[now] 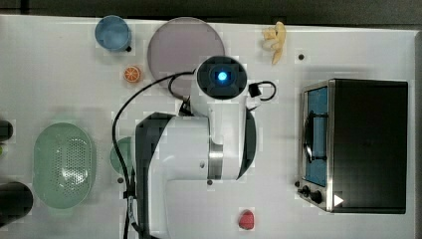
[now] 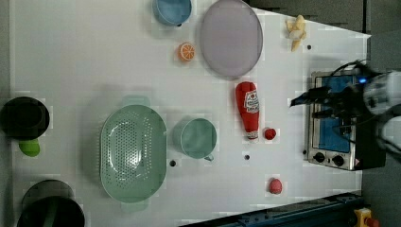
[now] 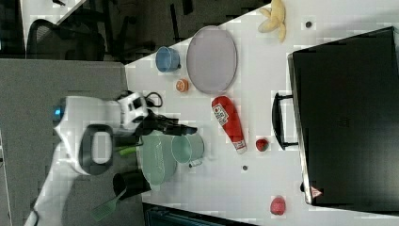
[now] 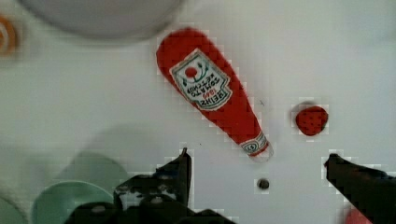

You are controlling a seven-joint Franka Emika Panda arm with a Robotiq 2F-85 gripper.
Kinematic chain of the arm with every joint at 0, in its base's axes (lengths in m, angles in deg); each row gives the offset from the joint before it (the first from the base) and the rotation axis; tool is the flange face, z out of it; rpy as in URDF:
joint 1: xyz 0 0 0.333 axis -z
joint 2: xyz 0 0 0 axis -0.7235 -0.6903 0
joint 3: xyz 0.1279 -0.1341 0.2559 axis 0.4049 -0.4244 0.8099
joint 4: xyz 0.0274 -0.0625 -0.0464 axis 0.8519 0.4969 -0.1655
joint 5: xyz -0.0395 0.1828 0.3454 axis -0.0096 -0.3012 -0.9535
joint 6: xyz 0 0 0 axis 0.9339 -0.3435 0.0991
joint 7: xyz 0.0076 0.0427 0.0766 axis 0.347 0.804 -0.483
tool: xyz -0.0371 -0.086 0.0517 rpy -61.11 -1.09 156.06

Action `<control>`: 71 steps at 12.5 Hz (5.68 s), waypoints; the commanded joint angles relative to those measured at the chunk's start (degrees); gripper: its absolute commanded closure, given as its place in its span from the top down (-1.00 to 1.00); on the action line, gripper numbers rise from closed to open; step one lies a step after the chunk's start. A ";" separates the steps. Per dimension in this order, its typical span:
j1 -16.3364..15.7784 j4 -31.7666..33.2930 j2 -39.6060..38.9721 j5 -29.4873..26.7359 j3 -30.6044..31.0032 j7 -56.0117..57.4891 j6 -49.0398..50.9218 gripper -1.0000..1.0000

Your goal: Pick Ketchup from the table and place it in strainer.

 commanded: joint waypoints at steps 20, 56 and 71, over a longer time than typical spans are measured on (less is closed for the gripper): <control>-0.46 12.32 -19.87 2.24 0.77 30.17 -39.45 1.00; -5.52 2.94 -9.20 -2.22 35.91 -29.41 -23.96 0.23; 6.29 0.57 2.43 2.53 33.44 -37.46 -9.56 1.00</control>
